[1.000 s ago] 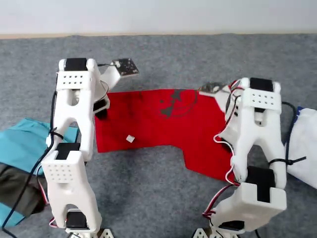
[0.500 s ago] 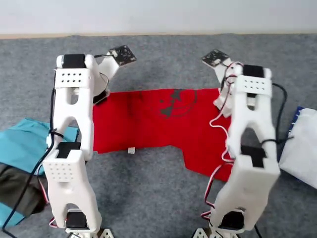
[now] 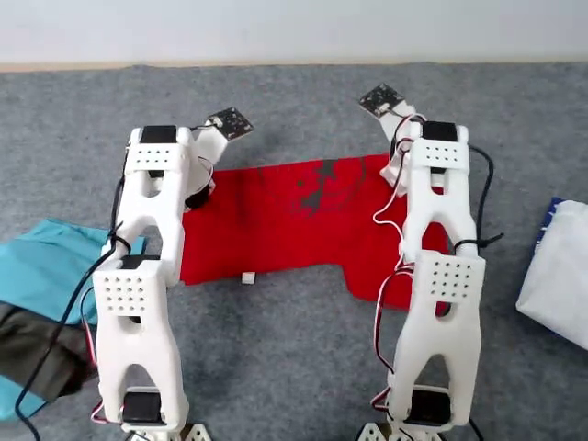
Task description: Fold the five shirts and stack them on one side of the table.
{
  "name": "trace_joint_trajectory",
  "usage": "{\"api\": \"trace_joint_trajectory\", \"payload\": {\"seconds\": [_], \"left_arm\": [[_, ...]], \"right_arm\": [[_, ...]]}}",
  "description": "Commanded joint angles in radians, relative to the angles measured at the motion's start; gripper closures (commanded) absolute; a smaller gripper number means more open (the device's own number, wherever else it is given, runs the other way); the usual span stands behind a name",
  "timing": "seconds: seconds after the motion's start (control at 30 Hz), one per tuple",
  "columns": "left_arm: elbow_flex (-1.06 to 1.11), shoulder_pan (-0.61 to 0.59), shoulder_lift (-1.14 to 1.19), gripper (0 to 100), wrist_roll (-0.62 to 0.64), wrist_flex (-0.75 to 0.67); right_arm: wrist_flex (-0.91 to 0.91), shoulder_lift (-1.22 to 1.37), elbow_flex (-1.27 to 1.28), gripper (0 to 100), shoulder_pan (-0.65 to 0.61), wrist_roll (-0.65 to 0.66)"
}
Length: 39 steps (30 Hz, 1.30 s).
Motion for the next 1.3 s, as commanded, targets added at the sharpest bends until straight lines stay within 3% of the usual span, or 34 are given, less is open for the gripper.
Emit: {"api": "trace_joint_trajectory", "payload": {"seconds": [0.0, 0.4, 0.53, 0.7, 0.97, 1.27], "left_arm": [[-0.005, -0.002, -0.025, 98, 0.009, -0.014], [-0.002, 0.012, -0.221, 98, 0.089, -0.006], [-0.002, 0.055, -0.298, 98, 0.144, 0.025], [-0.002, 0.141, -0.359, 98, 0.247, 0.060], [-0.002, 0.288, -0.371, 98, 0.502, 0.055], [0.004, 0.549, -0.368, 98, 0.531, 0.040]], "right_arm": [[0.054, 0.033, -0.201, 95.6, -0.013, -0.011], [0.479, 0.053, -0.603, 95.2, -0.035, -0.011], [0.496, 0.042, -0.704, 95.6, -0.024, -0.017], [0.498, -0.096, -0.652, 95.7, -0.001, -0.029], [0.498, -0.487, -0.482, 99.1, 0.148, -0.272], [0.495, -1.032, 0.020, 99.1, 0.387, -0.370]]}}
